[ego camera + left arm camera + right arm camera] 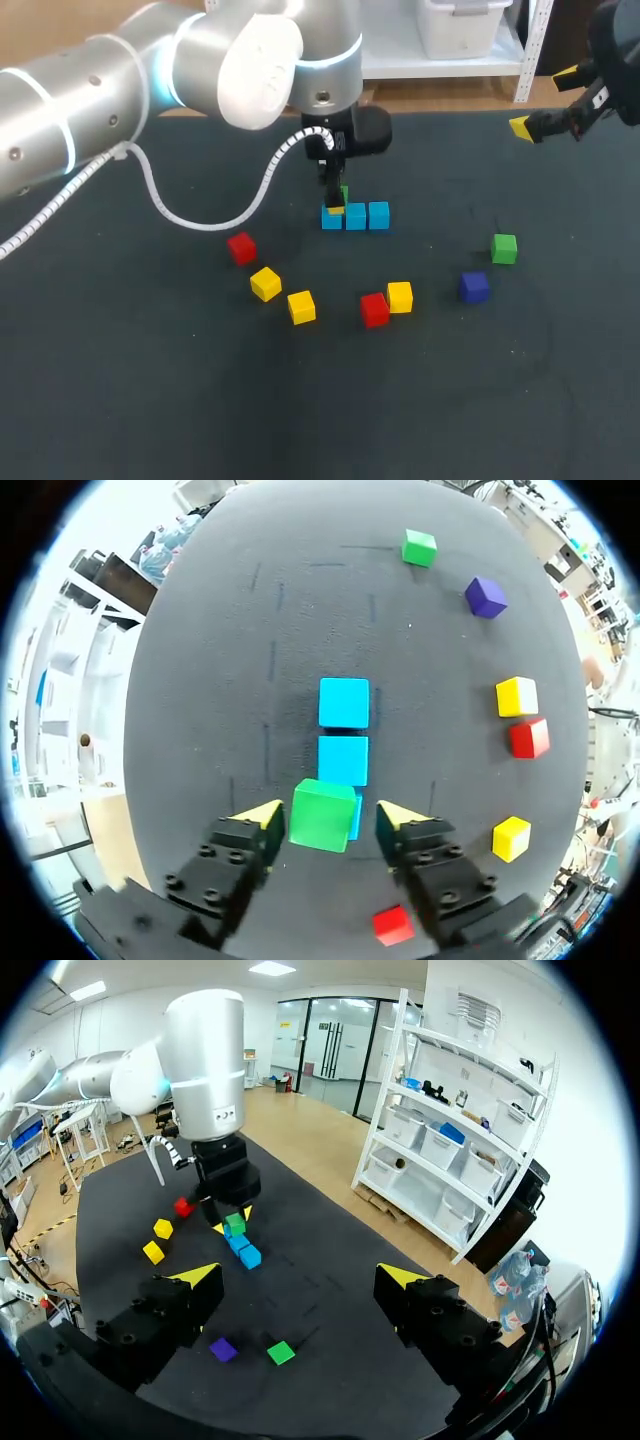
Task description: Place the blue cubes, place green cubes on the blue cubes, place the yellow cubes on the green cubes, then place the red cubes on the yellow cubes, and place purple cube on the red cubes.
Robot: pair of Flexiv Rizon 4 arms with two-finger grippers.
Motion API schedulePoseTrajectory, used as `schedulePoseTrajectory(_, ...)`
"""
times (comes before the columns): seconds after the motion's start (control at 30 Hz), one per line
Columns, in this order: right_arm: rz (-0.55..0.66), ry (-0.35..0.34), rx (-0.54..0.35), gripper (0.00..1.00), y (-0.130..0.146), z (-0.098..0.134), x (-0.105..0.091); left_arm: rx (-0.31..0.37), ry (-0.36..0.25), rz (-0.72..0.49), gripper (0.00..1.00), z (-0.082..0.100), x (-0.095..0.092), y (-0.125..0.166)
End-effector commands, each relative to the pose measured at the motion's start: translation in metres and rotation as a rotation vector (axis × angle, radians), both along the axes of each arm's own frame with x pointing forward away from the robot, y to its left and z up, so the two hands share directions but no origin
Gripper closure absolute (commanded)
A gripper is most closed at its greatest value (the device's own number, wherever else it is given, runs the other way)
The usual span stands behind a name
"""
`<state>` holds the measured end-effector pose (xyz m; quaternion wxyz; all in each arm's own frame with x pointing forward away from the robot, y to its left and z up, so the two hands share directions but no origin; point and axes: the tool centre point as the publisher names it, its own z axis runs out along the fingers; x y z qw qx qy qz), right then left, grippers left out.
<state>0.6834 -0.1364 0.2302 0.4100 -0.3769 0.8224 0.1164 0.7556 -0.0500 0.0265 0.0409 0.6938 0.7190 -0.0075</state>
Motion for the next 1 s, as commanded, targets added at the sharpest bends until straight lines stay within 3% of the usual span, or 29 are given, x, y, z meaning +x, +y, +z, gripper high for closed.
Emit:
schedulePoseTrajectory(0.03, -0.016, -0.012, -0.005, 0.00, 0.0019, -0.0016, -0.0027, 0.000, -0.002, -0.001, 0.77, 0.0010, 0.0005, 0.0000)
schedulePoseTrajectory(0.63, -0.016, -0.012, -0.005, 0.00, 0.0019, -0.0016, -0.0027, 0.004, 0.001, -0.009, 0.85, 0.0008, -0.0031, -0.0012)
schedulePoseTrajectory(0.73, -0.016, -0.012, -0.005, 0.00, 0.0019, -0.0016, -0.0027, 0.004, 0.003, -0.011, 0.90, 0.0008, -0.0050, -0.0016)
schedulePoseTrajectory(1.0, -0.016, -0.012, -0.005, 0.00, 0.0019, -0.0016, -0.0027, 0.002, 0.004, -0.006, 0.89, 0.0010, -0.0058, -0.0006)
